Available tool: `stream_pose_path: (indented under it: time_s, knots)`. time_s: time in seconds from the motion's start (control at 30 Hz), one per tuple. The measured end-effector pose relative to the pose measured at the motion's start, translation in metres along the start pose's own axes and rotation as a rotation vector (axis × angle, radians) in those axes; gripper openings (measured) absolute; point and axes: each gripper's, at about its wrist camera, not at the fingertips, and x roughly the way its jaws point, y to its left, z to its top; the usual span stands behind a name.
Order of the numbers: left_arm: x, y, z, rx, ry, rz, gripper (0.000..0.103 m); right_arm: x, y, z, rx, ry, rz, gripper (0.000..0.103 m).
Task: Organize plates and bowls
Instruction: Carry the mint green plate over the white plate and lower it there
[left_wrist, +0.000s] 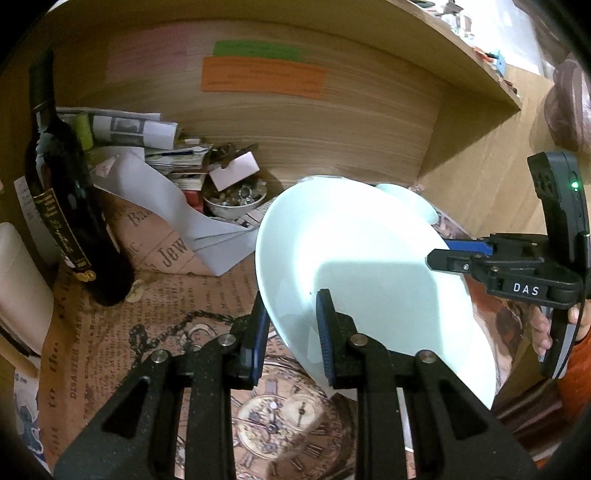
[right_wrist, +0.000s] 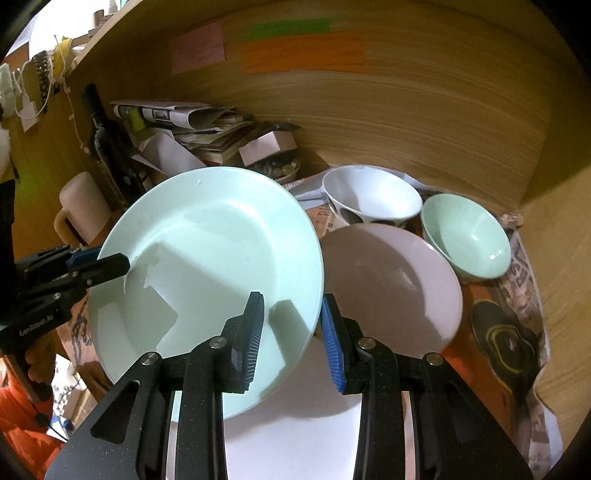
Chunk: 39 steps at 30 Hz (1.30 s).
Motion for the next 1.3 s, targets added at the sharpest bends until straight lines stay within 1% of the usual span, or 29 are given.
stream_pose_path:
  time_s: [0.2, 0.63, 1.0, 1.3]
  knots:
    - [-0.007, -0.011, -0.004, 0.018, 0.01, -0.022, 0.024, -0.011, -0.007, -0.017, 0.034, -0.01, -0.01, 0.029]
    - [-0.005, -0.031, -0.015, 0.049, 0.041, -0.061, 0.024, -0.023, -0.02, -0.051, 0.12, -0.01, -0.009, 0.029]
    - [0.007, -0.037, -0.036, 0.066, 0.122, -0.071, 0.024, -0.025, -0.026, -0.077, 0.177, 0.004, 0.022, 0.029]
    - [0.014, -0.037, -0.05, 0.063, 0.168, -0.079, 0.024, -0.024, -0.025, -0.093, 0.214, 0.011, 0.044, 0.029]
